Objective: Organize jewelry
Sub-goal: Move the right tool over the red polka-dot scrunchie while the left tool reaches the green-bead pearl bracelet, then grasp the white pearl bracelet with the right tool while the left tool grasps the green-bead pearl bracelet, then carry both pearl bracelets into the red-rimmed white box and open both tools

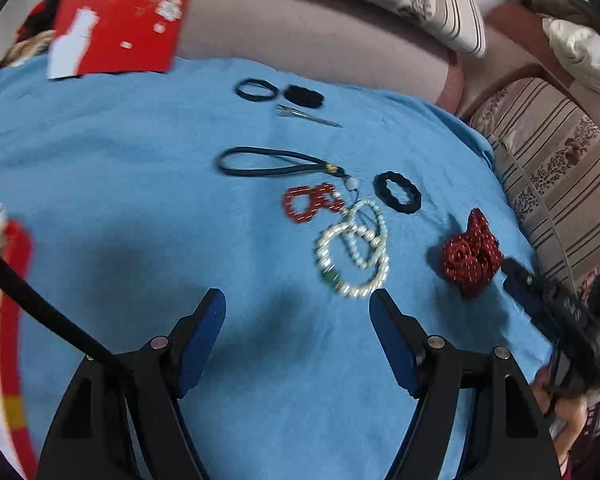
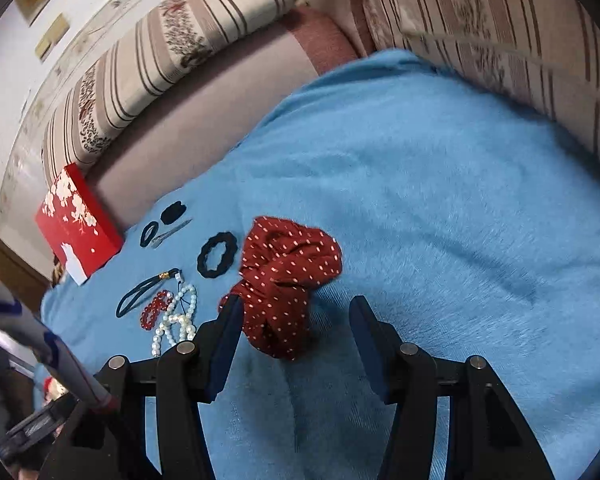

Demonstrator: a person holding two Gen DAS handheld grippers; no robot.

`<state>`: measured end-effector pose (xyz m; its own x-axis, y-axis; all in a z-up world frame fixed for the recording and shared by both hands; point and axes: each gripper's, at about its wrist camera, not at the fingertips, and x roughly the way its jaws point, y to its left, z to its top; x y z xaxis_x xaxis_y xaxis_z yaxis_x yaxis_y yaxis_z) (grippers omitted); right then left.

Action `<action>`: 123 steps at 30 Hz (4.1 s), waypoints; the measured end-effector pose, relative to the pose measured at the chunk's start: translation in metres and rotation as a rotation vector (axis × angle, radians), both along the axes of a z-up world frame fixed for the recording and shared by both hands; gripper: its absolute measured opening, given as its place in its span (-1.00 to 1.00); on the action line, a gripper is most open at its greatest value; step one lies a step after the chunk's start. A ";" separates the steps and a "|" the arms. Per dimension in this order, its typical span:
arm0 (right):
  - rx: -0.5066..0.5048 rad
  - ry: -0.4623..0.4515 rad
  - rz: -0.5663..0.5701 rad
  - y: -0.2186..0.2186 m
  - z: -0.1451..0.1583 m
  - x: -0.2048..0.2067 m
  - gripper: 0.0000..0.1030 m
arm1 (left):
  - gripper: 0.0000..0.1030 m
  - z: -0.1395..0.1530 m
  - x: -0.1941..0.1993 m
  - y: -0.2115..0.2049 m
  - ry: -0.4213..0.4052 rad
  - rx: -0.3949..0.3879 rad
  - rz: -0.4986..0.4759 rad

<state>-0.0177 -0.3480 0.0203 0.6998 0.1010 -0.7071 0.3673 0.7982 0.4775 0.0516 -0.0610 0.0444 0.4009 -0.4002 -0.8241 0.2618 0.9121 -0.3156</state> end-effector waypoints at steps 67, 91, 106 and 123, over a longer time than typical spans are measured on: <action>-0.152 -0.023 0.429 0.139 -0.007 0.045 -0.88 | -0.82 0.020 -0.093 0.045 -0.135 -0.071 -0.136; -0.142 -0.164 0.619 0.265 0.059 0.003 -0.88 | -0.82 0.095 -0.083 0.272 -0.248 -0.205 0.356; 0.004 -0.098 0.866 0.430 0.067 0.036 -0.88 | -0.82 0.032 -0.064 0.370 0.008 -0.106 0.640; -0.156 0.017 0.832 0.453 0.015 0.051 -0.86 | -0.82 0.030 -0.072 0.381 0.019 0.044 0.727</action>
<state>0.0332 0.1053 0.0350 0.4295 0.4793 -0.7653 -0.3633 0.8676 0.3395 -0.0199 0.3198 0.0746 0.5380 -0.0050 -0.8429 -0.4203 0.8652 -0.2734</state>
